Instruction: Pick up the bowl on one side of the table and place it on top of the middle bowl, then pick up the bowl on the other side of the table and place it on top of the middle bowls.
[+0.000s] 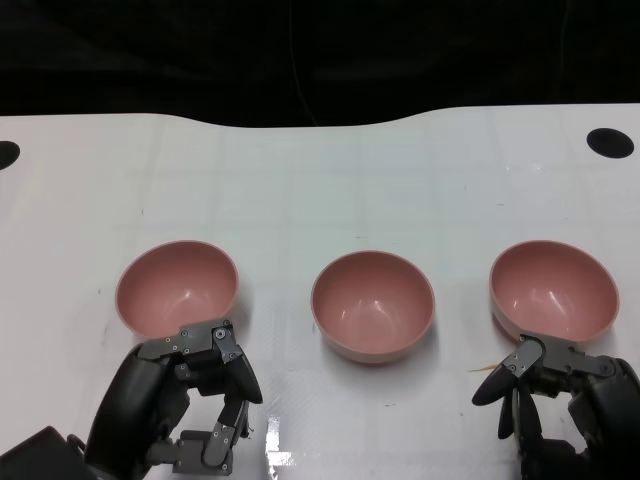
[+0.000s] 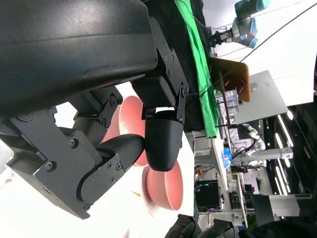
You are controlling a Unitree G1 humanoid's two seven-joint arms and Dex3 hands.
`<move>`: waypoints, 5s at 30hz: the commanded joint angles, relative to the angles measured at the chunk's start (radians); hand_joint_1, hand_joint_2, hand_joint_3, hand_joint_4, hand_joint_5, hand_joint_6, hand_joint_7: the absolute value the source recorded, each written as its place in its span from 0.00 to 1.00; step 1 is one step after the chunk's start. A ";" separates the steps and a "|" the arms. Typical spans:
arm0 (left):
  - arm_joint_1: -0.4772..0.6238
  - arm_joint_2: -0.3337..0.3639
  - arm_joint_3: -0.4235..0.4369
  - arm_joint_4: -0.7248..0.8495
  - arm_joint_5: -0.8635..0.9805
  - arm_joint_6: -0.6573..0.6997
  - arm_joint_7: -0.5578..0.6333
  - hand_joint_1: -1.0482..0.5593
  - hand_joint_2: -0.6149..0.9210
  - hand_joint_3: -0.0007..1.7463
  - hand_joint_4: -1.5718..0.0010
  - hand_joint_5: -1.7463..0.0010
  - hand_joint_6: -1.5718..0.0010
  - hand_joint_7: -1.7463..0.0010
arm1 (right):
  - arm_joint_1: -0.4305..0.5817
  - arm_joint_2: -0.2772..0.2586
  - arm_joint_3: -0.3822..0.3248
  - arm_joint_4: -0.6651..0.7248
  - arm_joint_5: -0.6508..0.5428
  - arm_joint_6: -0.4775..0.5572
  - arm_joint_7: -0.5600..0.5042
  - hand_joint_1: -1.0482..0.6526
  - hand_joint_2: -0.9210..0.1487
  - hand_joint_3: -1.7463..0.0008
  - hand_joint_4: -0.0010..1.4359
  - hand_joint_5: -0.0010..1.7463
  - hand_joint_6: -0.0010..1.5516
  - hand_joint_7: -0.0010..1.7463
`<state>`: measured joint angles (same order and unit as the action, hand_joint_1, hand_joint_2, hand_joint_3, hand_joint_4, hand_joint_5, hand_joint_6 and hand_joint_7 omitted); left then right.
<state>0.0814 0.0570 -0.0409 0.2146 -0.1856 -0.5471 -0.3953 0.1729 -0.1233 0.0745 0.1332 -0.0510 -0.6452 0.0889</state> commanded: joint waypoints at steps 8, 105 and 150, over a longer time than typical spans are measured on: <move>-0.008 0.013 0.007 0.009 0.003 -0.015 -0.008 0.52 0.59 0.83 0.41 0.04 0.44 0.20 | 0.000 -0.003 -0.017 -0.014 0.009 0.005 0.003 0.56 0.69 0.12 0.66 0.88 0.61 0.71; 0.003 0.001 0.001 -0.016 0.020 -0.014 -0.006 0.53 0.62 0.79 0.43 0.04 0.44 0.17 | -0.465 -0.251 0.238 0.334 -0.886 0.647 -0.361 0.49 0.00 0.96 0.53 0.93 0.73 0.09; 0.007 -0.001 0.003 -0.020 0.042 -0.012 0.006 0.54 0.63 0.79 0.43 0.04 0.45 0.19 | -0.562 -0.149 0.379 0.199 -0.747 0.254 -0.358 0.55 0.54 0.32 0.66 1.00 0.46 0.99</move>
<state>0.0842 0.0447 -0.0409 0.2064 -0.1469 -0.5553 -0.3978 -0.3690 -0.2729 0.4489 0.3102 -0.7924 -0.3827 -0.2586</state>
